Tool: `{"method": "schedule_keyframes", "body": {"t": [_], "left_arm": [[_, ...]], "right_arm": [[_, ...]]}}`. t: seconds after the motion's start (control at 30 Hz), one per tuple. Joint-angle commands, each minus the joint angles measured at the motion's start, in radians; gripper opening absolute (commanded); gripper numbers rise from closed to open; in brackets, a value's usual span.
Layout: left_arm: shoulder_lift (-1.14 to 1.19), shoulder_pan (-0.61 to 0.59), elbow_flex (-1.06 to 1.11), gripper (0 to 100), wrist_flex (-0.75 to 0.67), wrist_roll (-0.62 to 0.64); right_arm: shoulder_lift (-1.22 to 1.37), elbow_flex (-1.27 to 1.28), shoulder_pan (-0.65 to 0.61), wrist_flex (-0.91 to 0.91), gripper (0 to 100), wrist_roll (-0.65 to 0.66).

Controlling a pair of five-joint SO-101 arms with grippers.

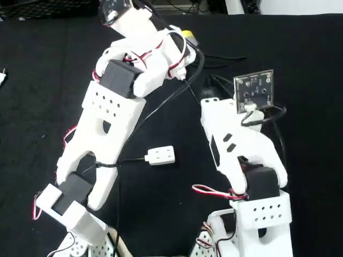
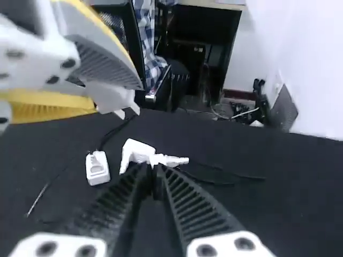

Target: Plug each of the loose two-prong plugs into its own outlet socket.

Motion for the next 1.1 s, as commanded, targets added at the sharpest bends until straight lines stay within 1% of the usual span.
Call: {"method": "schedule_keyframes", "body": {"t": [0.0,0.1,0.3,0.4,0.47,0.6,0.7,0.77,0.87,0.93,1.07], "left_arm": [[-0.031,-0.005,-0.018,3,0.023,0.002],[-0.028,-0.004,-0.042,3,0.025,0.006],[-0.023,-0.004,-0.010,3,0.020,0.008],[-0.021,-0.007,-0.002,3,-0.008,0.006],[-0.021,-0.005,-0.001,3,-0.005,0.003],[-0.020,-0.012,0.002,3,0.003,0.000],[-0.028,-0.028,0.013,3,0.002,-0.026],[-0.029,-0.021,0.002,3,0.002,-0.035],[-0.031,-0.008,-0.016,3,0.032,-0.052],[-0.031,-0.025,-0.047,3,0.066,-0.055],[-0.031,-0.074,-0.128,3,0.114,-0.054]], "right_arm": [[-0.027,-0.056,0.015,-0.002,1.1,-0.011],[-0.028,-0.077,0.018,0.009,1.1,-0.044],[0.076,-0.259,0.077,0.152,1.1,-0.227],[0.173,-0.352,0.086,0.261,1.1,-0.397],[0.246,-0.407,0.120,0.310,1.1,-0.463],[0.380,-0.492,0.153,0.410,1.1,-0.473],[0.446,-0.492,0.143,0.427,1.3,-0.428],[0.464,-0.440,0.123,0.365,1.3,-0.333],[0.443,-0.309,0.087,0.199,1.3,-0.269],[0.394,-0.188,0.075,0.043,1.3,-0.207],[0.242,0.137,-0.006,-0.290,1.3,-0.060]]}}
